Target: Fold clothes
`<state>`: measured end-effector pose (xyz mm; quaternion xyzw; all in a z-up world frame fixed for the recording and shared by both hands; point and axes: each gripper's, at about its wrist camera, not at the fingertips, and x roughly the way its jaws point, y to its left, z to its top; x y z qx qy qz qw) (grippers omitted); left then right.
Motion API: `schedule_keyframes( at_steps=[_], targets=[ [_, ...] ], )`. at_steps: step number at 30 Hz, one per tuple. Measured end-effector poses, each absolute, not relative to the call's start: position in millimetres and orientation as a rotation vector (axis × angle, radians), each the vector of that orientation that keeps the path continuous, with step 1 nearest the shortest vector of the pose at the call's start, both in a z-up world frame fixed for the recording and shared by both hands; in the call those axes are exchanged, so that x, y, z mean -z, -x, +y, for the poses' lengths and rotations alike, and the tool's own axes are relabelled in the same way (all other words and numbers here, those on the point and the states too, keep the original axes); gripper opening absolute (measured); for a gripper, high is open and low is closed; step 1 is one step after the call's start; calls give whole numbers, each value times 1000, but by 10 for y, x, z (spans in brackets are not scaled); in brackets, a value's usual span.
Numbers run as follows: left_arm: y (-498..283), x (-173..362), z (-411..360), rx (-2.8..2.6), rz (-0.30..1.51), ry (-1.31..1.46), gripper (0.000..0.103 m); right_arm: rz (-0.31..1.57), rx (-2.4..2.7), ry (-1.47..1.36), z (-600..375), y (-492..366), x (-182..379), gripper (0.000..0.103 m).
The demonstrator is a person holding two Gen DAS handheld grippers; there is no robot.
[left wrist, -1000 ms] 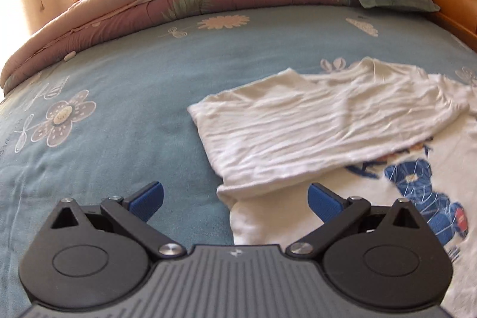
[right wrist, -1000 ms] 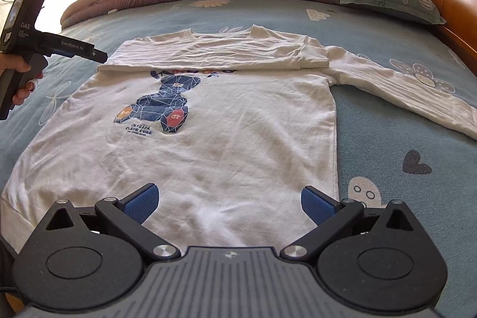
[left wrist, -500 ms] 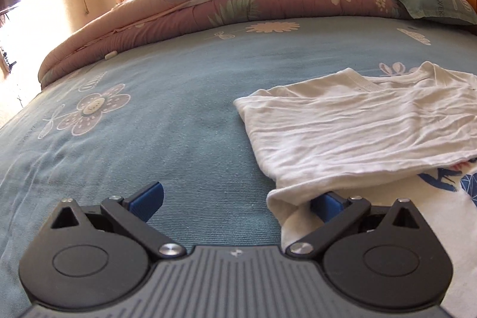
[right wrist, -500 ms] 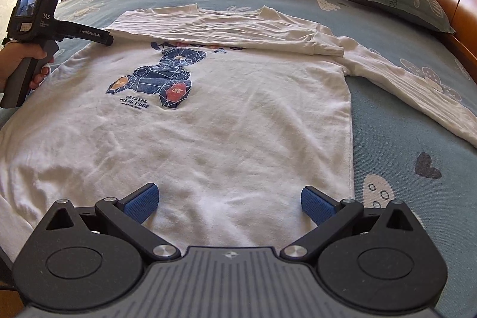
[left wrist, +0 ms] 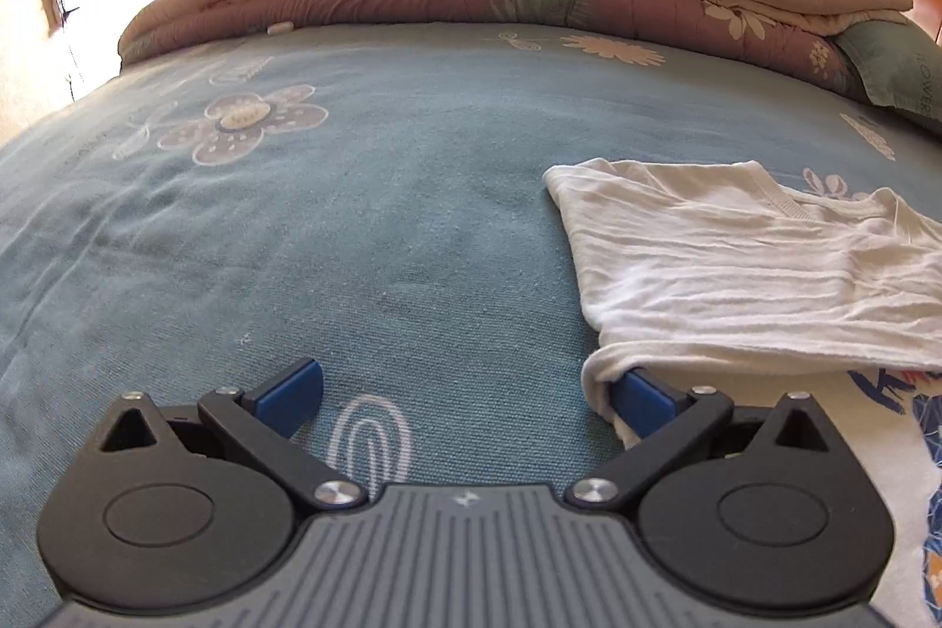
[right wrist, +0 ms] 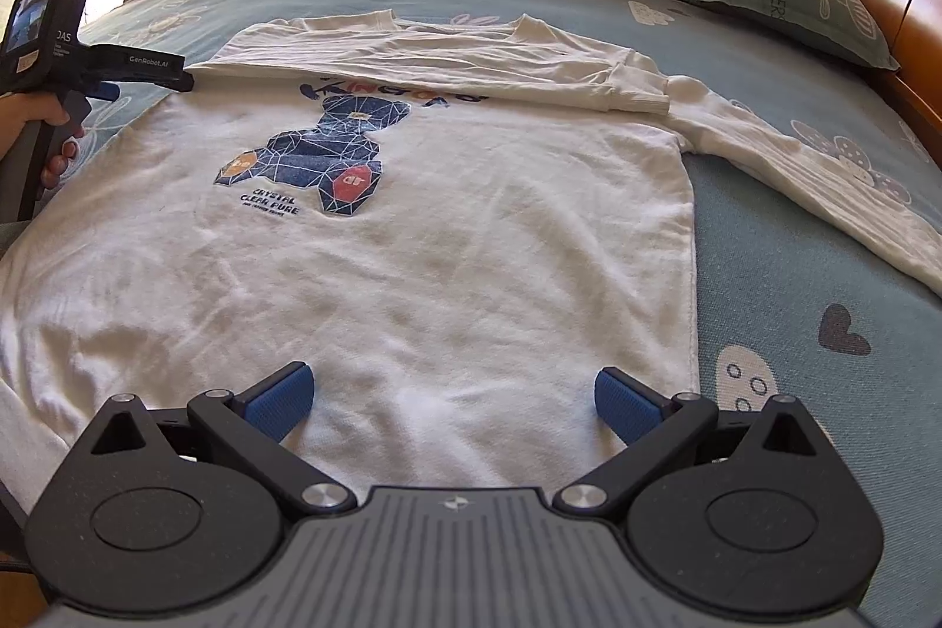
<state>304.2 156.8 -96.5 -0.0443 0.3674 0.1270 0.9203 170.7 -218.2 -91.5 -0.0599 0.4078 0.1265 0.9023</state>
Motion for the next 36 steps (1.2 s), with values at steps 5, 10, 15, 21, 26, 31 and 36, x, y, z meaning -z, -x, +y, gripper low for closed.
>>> schedule_keyframes(
  at_steps=[5, 10, 15, 21, 26, 31, 36],
  targets=[
    [-2885, 713, 1698, -226, 775, 42, 102, 828, -276, 124, -2169, -1677, 873, 103],
    [-2958, 361, 1535, 26, 714, 201, 102, 823, -281, 140, -2128, -1672, 877, 103],
    [-3433, 432, 1082, 298, 720, 431, 102, 840, -279, 152, -2104, -1699, 923, 103],
    [-3623, 968, 1279, 226, 757, 597, 101, 851, -270, 129, -2151, -1718, 935, 103],
    [-3484, 932, 1447, 231, 742, 541, 96, 852, -272, 129, -2154, -1707, 930, 103],
    [-3773, 694, 1438, 232, 711, 539, 99, 849, -288, 141, -2120, -1692, 928, 103],
    [-4211, 869, 1454, 195, 721, 569, 100, 856, -288, 128, -2131, -1708, 939, 103]
  ],
)
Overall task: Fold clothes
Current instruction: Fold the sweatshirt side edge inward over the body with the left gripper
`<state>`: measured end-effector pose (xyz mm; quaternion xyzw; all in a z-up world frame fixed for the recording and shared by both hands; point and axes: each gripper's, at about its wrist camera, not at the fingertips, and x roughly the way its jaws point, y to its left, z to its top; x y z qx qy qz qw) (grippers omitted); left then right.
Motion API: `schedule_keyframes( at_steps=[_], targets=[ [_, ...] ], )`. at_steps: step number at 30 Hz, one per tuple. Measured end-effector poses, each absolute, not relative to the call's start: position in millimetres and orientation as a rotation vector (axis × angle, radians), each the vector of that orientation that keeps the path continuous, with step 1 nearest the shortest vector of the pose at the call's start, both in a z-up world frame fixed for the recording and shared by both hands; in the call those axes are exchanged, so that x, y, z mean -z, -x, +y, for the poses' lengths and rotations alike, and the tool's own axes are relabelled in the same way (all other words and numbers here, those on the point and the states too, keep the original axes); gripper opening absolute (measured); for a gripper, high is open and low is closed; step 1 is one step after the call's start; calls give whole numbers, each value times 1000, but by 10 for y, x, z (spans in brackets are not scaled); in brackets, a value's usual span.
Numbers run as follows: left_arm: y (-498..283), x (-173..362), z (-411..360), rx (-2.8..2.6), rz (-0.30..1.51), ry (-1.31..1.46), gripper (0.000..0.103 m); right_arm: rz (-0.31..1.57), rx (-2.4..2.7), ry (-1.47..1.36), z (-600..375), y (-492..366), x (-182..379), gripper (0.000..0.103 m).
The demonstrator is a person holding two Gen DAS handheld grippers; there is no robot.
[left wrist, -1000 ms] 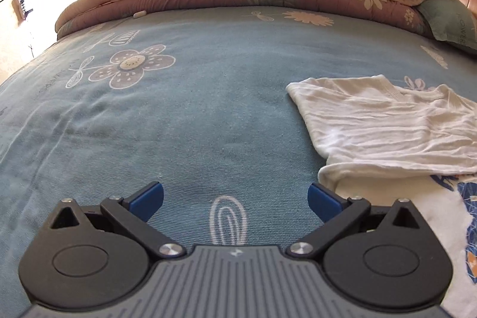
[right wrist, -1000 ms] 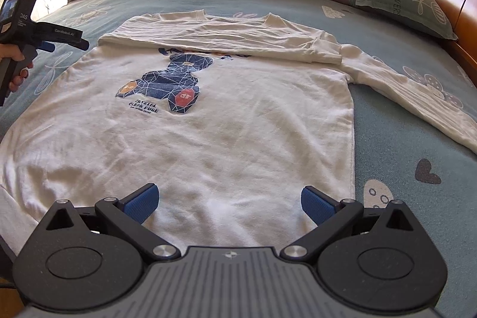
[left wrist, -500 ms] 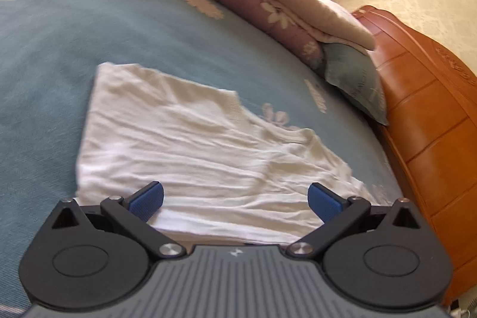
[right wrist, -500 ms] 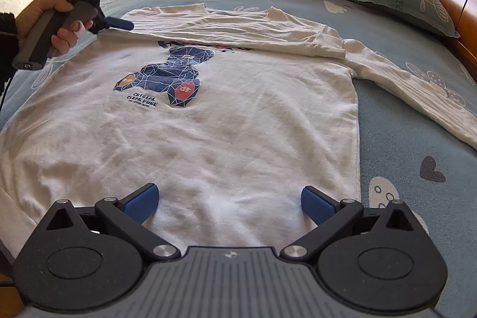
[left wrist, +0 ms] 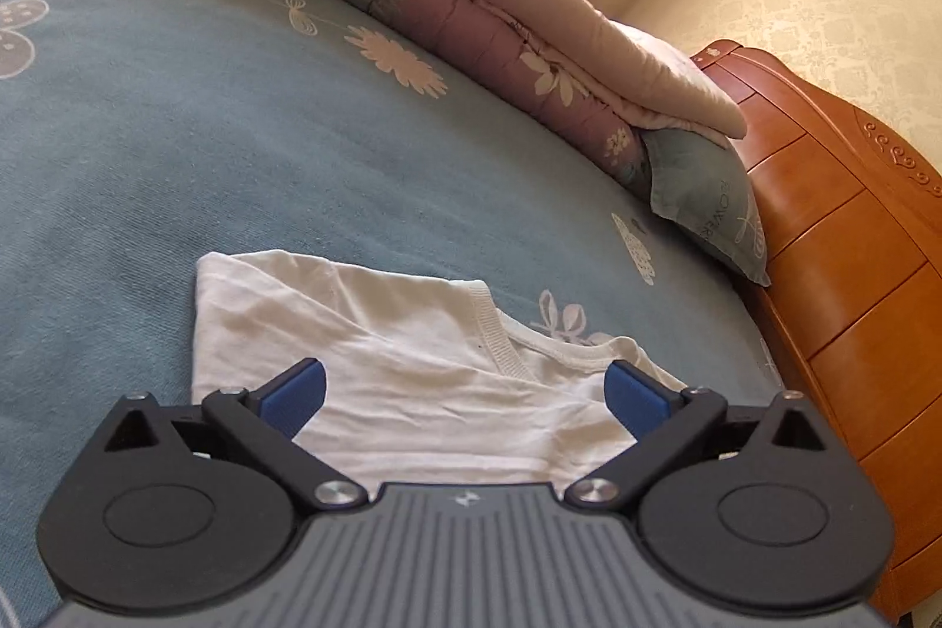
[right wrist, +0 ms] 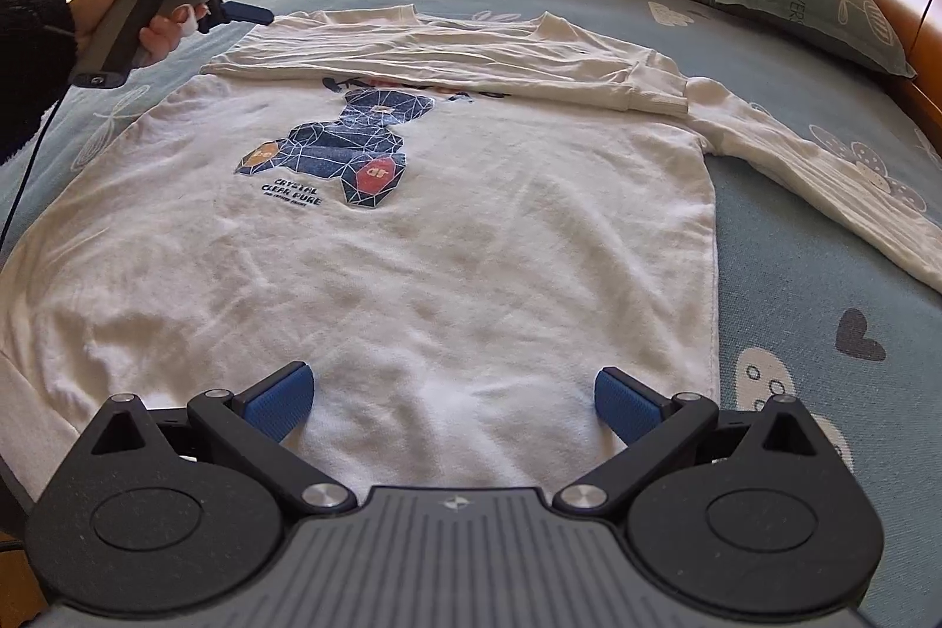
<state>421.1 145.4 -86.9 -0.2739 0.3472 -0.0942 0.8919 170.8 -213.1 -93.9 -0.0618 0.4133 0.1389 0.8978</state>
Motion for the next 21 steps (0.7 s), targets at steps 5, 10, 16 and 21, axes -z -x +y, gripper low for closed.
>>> schedule_keyframes(
  at_steps=[5, 10, 16, 21],
  targets=[
    [-4220, 1007, 1639, 55, 657, 500, 100, 861, -290, 117, -2157, -1722, 945, 103],
    [-4150, 791, 1593, 103, 692, 512, 100, 858, -289, 121, -2151, -1709, 944, 103],
    [-3866, 726, 1282, 338, 822, 477, 101, 858, -287, 122, -2152, -1710, 943, 103],
    [-3607, 814, 1275, 259, 888, 369, 101, 860, -286, 123, -2151, -1707, 942, 103]
  ],
)
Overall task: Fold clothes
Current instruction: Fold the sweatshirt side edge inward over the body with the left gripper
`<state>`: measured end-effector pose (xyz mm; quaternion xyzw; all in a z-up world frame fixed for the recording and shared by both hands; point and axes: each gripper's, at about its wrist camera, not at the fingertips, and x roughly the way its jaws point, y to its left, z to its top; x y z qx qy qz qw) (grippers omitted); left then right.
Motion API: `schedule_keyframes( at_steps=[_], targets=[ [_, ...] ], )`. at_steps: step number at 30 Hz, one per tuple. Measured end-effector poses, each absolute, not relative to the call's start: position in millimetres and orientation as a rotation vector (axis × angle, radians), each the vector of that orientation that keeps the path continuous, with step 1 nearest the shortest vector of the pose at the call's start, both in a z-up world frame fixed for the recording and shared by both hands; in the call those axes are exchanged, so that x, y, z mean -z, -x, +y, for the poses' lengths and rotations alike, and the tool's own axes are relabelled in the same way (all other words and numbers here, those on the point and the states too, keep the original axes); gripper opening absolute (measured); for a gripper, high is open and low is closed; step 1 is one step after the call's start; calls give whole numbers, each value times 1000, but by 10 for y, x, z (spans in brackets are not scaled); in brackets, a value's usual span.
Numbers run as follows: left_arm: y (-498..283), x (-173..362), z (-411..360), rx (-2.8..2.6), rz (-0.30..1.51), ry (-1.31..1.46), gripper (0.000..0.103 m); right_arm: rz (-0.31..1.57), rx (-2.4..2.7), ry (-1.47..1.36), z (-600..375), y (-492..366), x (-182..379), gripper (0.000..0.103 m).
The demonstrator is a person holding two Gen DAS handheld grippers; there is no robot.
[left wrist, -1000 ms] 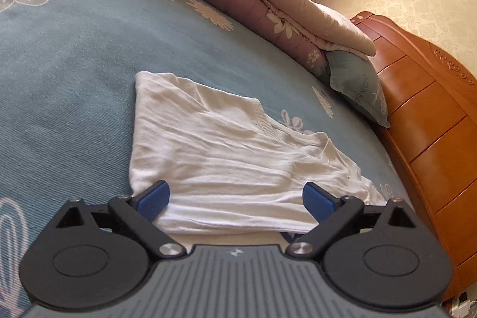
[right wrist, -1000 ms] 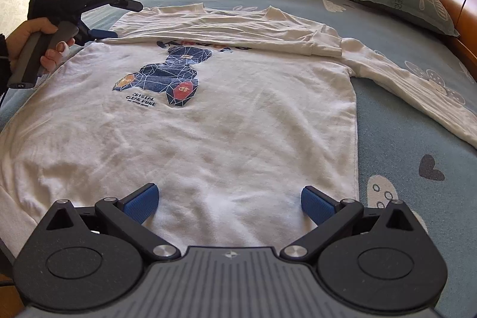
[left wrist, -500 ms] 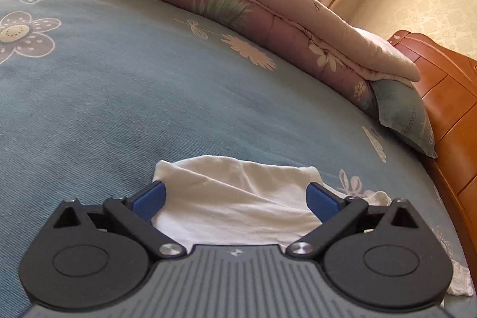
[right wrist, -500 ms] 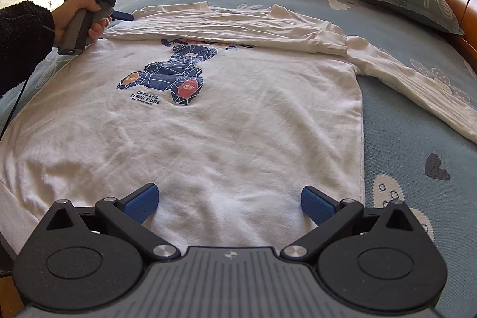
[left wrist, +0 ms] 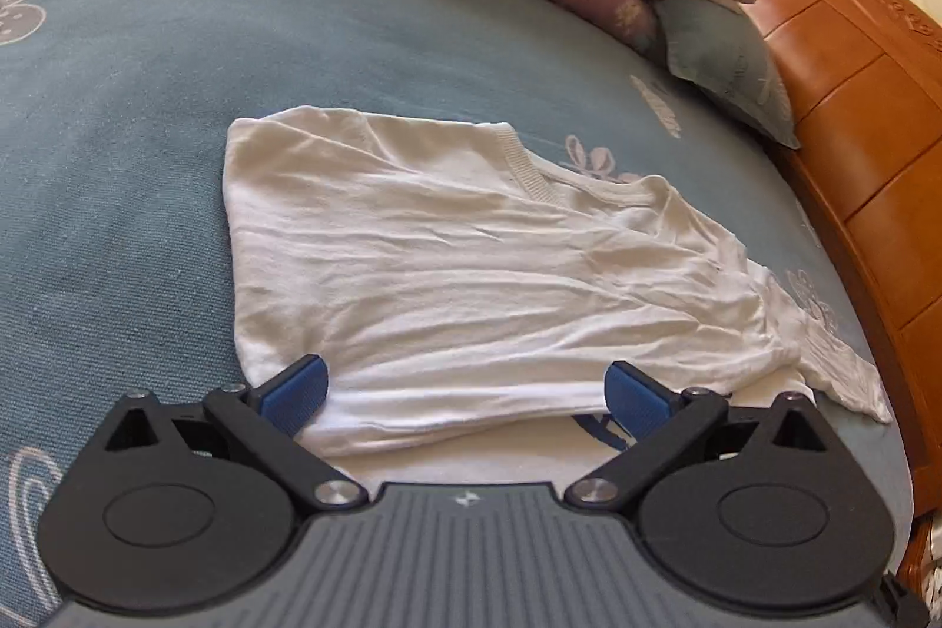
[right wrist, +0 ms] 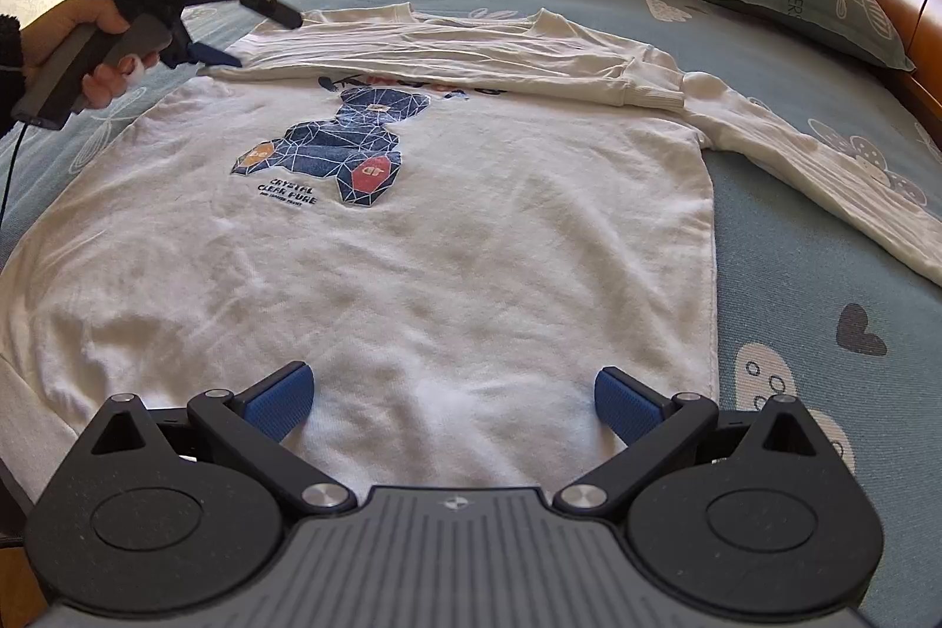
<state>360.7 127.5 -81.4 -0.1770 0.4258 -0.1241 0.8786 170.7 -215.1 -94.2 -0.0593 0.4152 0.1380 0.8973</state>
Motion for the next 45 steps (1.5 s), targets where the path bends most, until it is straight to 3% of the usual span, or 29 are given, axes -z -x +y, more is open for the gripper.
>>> schedule_keyframes(
  at_steps=[7, 14, 22, 27, 36, 45],
  targets=[
    [-3149, 371, 1001, 358, 832, 280, 102, 865, -279, 99, -2176, -1730, 972, 103],
    [-3072, 872, 1181, 183, 978, 294, 102, 856, -273, 99, -2165, -1738, 983, 103],
    [-2751, 613, 1195, 215, 808, 465, 102, 828, -266, 90, -2171, -1718, 1006, 103],
    [-2841, 940, 929, 199, 889, 322, 102, 807, -259, 82, -2174, -1701, 1023, 103],
    [-2624, 721, 748, 284, 787, 176, 102, 771, -243, 73, -2168, -1689, 1050, 103],
    [-2555, 1039, 339, 242, 816, -115, 102, 768, -196, 72, -2147, -1570, 1030, 103]
  ],
)
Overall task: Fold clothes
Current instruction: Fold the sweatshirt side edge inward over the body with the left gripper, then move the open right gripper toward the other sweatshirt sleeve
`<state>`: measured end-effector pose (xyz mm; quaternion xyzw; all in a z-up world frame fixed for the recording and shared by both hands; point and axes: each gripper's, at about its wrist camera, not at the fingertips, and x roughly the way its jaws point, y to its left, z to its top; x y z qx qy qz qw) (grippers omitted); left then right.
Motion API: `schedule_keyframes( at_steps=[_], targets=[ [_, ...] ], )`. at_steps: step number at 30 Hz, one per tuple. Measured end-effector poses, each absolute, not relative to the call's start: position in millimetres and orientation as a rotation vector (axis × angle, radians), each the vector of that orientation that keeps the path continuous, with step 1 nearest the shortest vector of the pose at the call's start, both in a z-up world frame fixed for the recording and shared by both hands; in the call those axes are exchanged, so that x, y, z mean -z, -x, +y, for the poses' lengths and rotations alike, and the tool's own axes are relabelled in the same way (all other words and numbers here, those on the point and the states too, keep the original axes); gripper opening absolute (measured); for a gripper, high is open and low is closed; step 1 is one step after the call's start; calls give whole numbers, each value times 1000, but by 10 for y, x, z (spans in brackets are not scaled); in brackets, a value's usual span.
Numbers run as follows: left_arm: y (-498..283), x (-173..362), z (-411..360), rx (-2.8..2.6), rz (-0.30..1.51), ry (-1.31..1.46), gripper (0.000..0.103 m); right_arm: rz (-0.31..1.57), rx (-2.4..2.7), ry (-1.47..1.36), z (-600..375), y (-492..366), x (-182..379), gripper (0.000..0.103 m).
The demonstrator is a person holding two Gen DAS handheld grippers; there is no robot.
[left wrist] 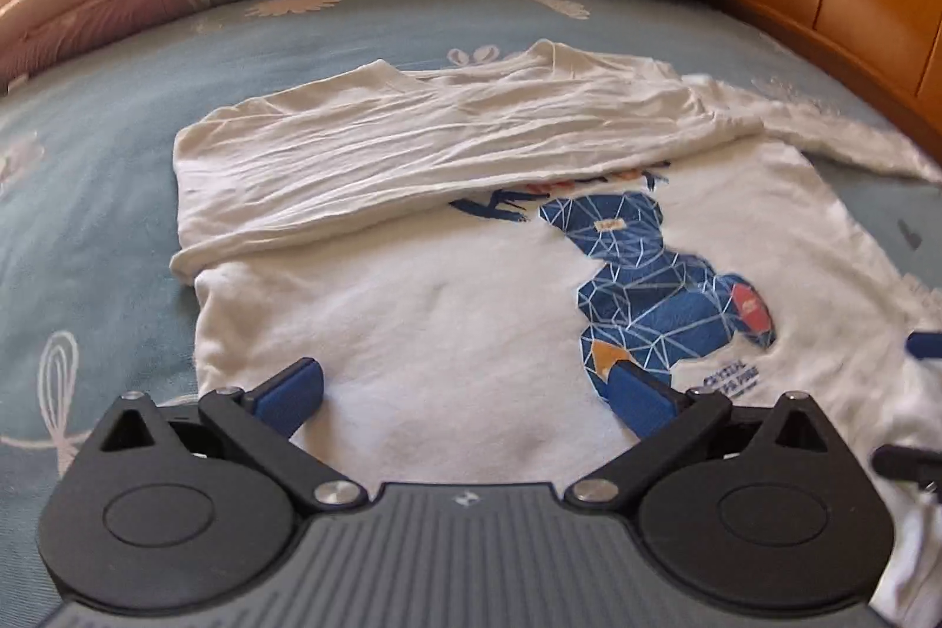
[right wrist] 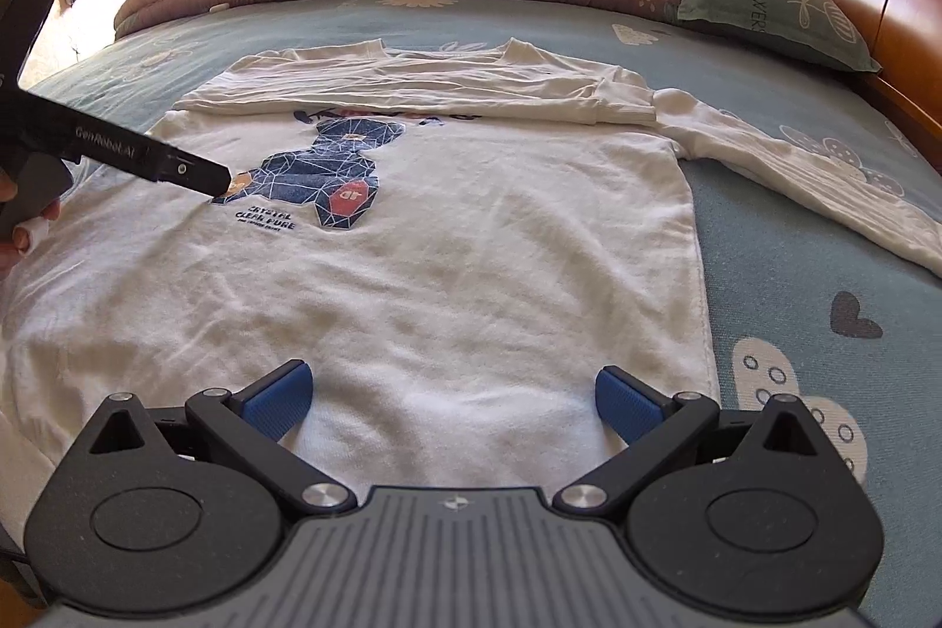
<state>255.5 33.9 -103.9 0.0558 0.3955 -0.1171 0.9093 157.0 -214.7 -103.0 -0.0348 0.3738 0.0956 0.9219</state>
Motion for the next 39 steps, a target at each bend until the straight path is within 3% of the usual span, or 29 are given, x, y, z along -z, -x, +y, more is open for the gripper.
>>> schedule_keyframes(
  at_steps=[23, 27, 39],
  targets=[
    [-2511, 928, 419, 245, 738, -67, 102, 697, -85, 55, -2118, -1108, 1027, 103],
    [-2467, 833, 383, 316, 698, -48, 102, 589, -162, 12, -2107, -995, 818, 103],
    [-2502, 1075, 280, 321, 783, -95, 103, 715, -246, 46, -2131, -890, 1040, 103]
  ],
)
